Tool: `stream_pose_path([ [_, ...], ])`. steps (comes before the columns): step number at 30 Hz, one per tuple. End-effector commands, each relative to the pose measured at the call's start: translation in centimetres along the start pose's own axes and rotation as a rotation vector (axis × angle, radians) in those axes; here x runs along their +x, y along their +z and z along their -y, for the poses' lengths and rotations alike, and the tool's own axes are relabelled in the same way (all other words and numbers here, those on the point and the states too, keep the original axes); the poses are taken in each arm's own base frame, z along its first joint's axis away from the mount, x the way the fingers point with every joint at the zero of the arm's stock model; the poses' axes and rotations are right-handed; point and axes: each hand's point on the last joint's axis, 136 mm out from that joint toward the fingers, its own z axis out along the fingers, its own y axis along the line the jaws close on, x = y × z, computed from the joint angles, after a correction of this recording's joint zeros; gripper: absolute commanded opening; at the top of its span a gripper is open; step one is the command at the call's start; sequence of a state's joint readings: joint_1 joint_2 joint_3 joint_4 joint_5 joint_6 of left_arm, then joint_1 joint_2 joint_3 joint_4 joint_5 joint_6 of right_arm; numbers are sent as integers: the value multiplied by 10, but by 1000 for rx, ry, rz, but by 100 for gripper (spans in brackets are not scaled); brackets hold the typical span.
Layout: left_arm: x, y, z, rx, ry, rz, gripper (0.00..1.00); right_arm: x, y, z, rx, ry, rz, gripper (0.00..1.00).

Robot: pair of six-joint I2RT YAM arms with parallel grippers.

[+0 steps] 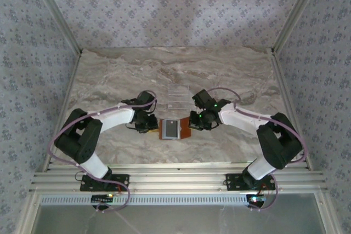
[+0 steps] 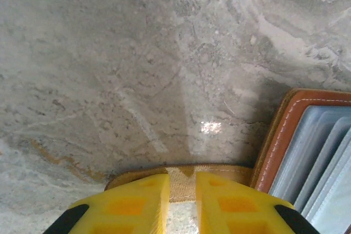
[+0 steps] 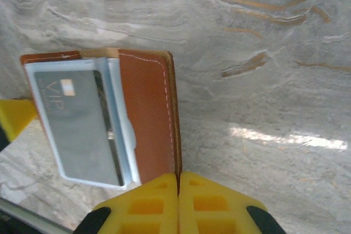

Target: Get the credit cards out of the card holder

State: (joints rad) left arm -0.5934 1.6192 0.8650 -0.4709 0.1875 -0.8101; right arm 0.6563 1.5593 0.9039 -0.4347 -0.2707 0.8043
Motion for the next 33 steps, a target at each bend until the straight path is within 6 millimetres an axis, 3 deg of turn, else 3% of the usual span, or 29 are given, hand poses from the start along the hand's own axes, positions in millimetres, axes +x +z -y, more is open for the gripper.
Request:
stream_pose_path([
  [1,8,16,-14,-34,6,-41,22,1,11,20,76,8,6,18],
  [8,5,9,-9,-21,18,-30,22,1,20,35,143,8,11,37],
  [14,-2,-6,1,-8,39,-7,23,1,12,45,218,10,20,43],
  [23,-14,-48,35,86,100,35,25,-9,-26,3,98,-12,76,45],
  [33,-12,-71,83,164,155,32,25,-17,-54,-30,62,-68,123,44],
])
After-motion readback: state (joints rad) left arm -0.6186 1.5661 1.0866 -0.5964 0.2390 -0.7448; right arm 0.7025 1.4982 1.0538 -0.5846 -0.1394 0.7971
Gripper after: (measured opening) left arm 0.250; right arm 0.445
